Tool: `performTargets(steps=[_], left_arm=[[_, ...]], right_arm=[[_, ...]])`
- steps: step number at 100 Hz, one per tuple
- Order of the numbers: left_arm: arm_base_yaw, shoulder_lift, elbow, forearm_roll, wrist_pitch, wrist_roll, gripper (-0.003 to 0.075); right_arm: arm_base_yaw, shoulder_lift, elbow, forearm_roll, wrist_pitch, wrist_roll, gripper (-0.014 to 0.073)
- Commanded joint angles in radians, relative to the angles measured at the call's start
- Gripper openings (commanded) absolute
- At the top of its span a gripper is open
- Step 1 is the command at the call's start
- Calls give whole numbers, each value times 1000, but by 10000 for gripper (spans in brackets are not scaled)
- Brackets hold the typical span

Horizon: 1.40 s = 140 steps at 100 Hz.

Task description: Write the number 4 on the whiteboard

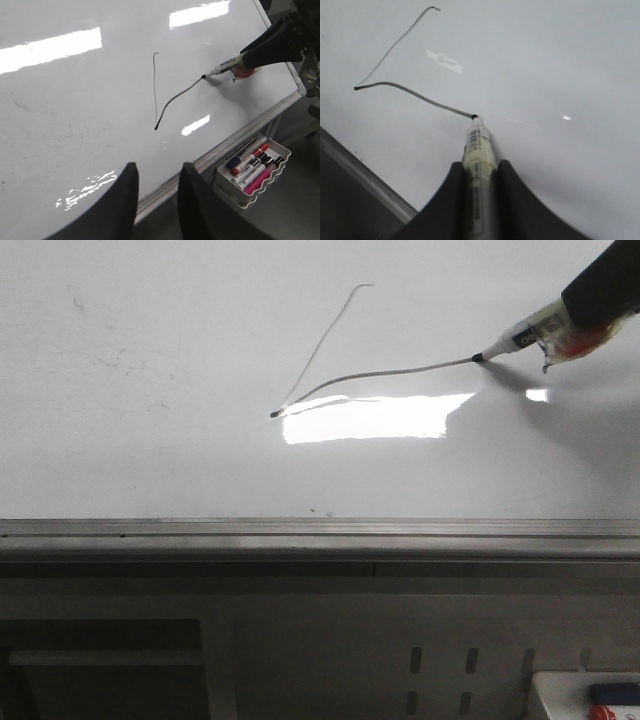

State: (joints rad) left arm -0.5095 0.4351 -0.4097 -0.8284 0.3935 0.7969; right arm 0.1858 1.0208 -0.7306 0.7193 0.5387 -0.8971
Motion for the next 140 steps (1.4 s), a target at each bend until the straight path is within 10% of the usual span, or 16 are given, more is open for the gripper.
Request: performTargets(steps=[1,36,140], left_arm=[[1,7,-26,-29,-47,-9,167],[1,7,-26,-52,-50,-9,167],[1,7,-26,-52,-43,-9,167]], right_arm=[[-2,-15,-37,-70,-59,6,-53],[249,-42,-225,-58,-109,4,-53],[243,180,-169,-62,-186,26,-53]])
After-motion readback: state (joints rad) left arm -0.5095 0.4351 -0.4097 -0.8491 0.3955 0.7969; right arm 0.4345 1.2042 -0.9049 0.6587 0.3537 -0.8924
